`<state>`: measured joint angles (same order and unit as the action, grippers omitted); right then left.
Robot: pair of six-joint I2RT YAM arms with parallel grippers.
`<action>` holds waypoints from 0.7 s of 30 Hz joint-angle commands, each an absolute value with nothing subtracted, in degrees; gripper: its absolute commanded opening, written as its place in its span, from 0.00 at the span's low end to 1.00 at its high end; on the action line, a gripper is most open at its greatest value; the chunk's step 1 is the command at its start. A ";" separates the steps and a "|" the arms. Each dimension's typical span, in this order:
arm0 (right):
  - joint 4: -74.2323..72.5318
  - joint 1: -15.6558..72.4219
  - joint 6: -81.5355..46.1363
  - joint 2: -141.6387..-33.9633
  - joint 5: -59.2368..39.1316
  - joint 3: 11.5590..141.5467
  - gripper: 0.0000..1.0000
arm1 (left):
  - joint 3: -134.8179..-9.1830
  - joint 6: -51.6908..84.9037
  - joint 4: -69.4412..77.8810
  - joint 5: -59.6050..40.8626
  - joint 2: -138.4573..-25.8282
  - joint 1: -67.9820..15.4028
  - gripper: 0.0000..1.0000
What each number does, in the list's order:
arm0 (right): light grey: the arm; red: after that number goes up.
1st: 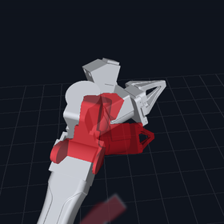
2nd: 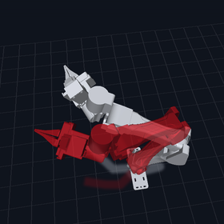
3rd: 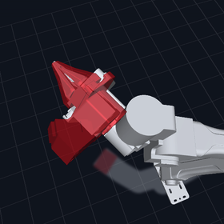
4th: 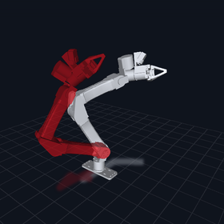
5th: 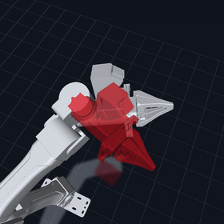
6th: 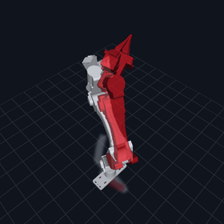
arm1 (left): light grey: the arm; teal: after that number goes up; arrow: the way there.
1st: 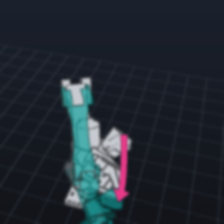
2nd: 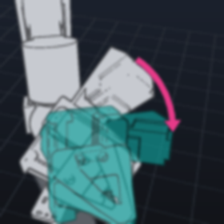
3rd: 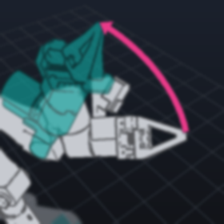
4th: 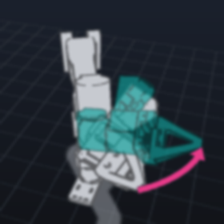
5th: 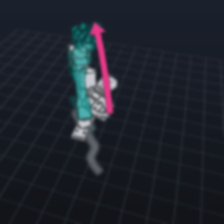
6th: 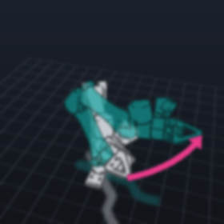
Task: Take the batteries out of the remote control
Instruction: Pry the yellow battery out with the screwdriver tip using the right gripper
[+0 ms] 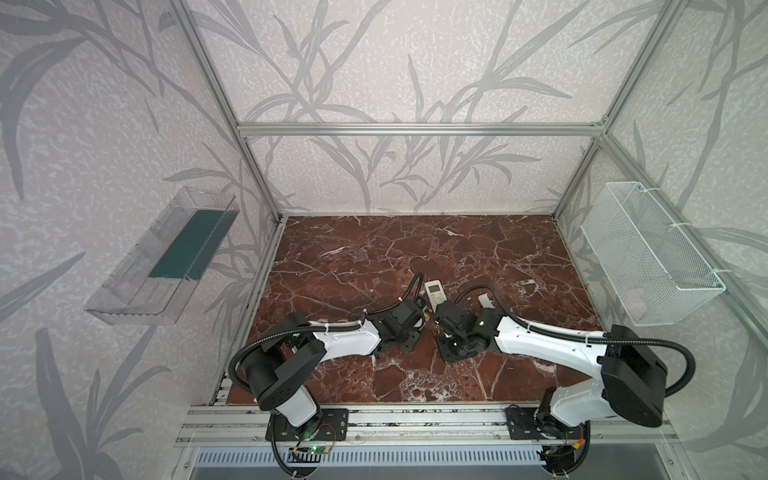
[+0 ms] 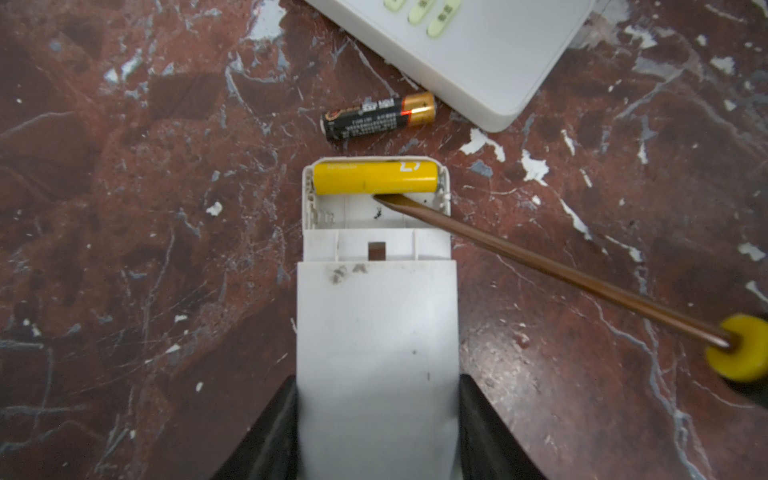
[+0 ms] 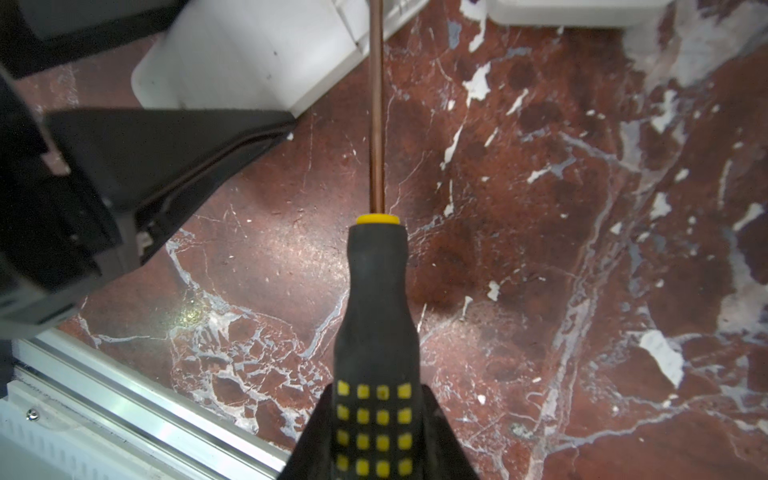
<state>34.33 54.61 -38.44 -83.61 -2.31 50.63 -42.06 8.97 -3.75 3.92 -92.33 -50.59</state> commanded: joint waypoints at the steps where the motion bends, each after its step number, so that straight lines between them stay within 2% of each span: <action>1: 32.95 53.86 -43.58 -84.90 4.54 50.71 0.00 | -41.89 7.91 -7.35 -0.09 -93.65 -51.68 0.41; 12: 37.65 55.80 -50.32 -82.46 10.98 50.62 0.00 | -44.21 4.15 -9.58 -5.82 -95.18 -51.68 0.40; 21: 33.05 56.43 -50.94 -84.12 13.35 49.65 0.00 | -43.12 3.43 -8.69 -8.57 -94.95 -51.68 0.39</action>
